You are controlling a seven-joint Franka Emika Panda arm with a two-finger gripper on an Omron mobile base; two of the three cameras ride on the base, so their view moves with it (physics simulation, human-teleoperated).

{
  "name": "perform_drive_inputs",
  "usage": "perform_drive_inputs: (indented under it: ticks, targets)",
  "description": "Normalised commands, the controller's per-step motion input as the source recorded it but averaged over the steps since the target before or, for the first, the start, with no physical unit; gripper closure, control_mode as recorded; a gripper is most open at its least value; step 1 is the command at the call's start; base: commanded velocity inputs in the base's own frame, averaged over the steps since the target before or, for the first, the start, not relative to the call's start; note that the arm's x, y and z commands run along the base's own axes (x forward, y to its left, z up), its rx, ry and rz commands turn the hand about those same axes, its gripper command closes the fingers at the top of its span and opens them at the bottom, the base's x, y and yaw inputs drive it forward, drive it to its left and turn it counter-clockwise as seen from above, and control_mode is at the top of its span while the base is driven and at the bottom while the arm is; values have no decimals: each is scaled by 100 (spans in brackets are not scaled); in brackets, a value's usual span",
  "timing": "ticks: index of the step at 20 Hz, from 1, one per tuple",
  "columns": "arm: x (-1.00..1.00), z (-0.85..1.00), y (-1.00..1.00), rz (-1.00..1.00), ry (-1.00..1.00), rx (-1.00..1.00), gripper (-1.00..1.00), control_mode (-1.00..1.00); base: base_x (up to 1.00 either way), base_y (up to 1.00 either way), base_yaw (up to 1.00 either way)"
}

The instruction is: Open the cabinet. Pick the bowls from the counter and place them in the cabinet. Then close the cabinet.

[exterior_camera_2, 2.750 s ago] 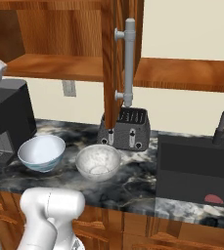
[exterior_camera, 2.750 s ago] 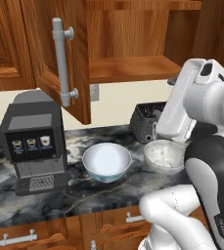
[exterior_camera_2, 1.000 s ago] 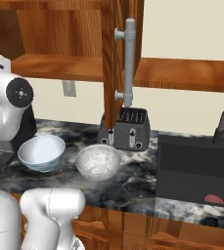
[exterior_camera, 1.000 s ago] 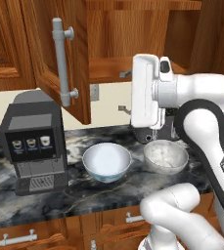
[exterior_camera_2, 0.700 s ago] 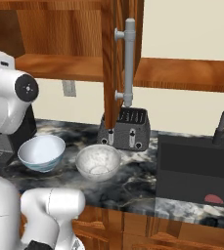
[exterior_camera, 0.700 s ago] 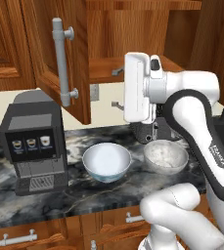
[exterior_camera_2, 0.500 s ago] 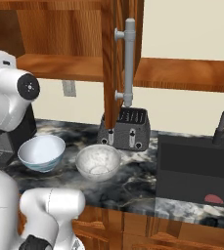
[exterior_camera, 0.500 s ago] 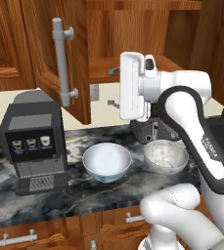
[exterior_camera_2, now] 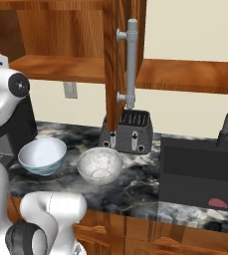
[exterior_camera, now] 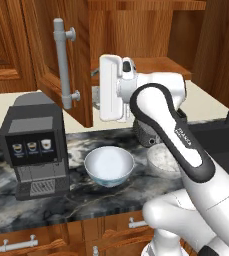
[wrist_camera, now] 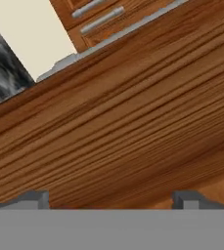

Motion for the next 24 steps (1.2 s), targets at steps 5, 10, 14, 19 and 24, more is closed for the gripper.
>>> perform_drive_inputs:
  ticks: [5, 10, 14, 19, 24]
  targets:
    - [22, -4, 56, 4, 0, 0, -100, -100, 0, 0, 0]
    - [2, -5, 65, 7, 0, 0, -100, -100, 0, 0, 0]
    - [0, -10, 71, 8, 0, 0, -100, -100, 0, 0, 0]
    - [0, -9, 46, 4, 0, 0, -100, -100, 0, 0, 0]
    - [-6, 0, -5, -4, 0, 0, -100, -100, 0, 0, 0]
